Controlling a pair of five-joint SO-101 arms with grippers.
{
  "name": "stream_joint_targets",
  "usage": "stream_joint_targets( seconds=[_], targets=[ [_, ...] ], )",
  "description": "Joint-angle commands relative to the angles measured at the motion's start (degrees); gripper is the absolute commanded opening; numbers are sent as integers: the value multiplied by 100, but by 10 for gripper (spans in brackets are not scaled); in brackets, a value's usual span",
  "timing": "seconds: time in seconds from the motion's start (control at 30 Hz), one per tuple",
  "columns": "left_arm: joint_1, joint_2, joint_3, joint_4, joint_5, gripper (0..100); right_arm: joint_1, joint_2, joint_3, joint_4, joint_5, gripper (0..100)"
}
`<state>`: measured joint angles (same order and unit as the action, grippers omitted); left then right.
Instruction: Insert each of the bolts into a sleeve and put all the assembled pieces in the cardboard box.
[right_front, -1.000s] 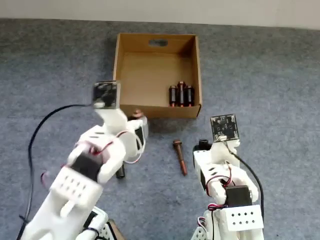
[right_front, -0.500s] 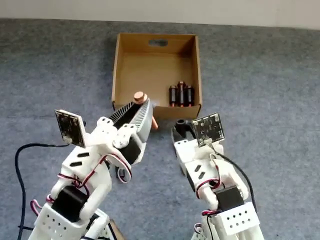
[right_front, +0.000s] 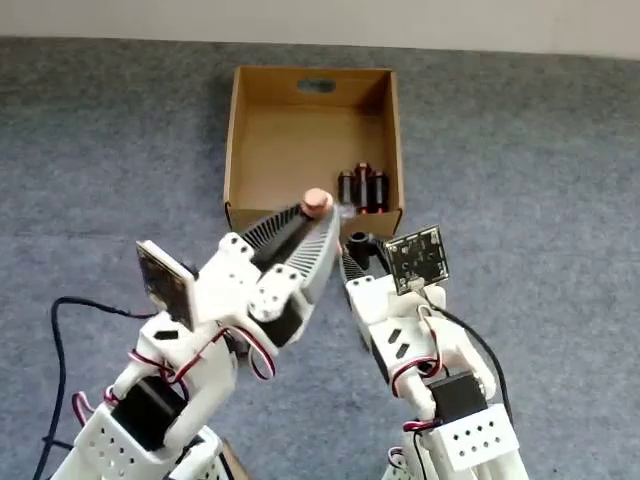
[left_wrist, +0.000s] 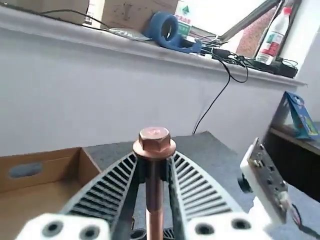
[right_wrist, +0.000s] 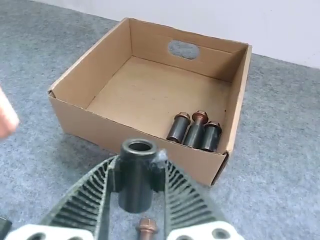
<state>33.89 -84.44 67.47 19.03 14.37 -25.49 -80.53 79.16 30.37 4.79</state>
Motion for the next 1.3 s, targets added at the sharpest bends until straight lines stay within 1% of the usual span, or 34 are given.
stream_joint_targets(
  seconds=[0.0,0.07,0.2,0.33,0.5,0.7,0.83,0.93,1.13,1.27],
  targets=[
    [84,-92,-92,-149,-273,8,-75,-136,-391,-119,-35,5],
    [57,-92,-92,-149,-290,8,-75,-479,-338,-101,-35,5],
    [101,-92,-84,-141,-281,8,-57,-1666,-303,356,-35,5],
    [198,-101,-189,-132,-264,8,-66,-2519,295,286,-35,5],
    [418,75,-620,-132,-290,8,-66,-2352,541,-75,-35,5],
    [435,1525,-1508,-132,-290,8,-48,-2352,558,-66,-35,5],
    [259,2273,-1886,-149,-308,8,-48,-2352,576,-48,-35,5],
    [163,2554,-1974,-167,-308,8,-48,-2352,567,-48,-35,5],
    [145,2976,-1868,-774,-308,8,-48,-2352,567,-48,-35,5],
    [145,3240,-1868,-835,-308,8,-48,-2352,567,-48,-35,5]
  ],
)
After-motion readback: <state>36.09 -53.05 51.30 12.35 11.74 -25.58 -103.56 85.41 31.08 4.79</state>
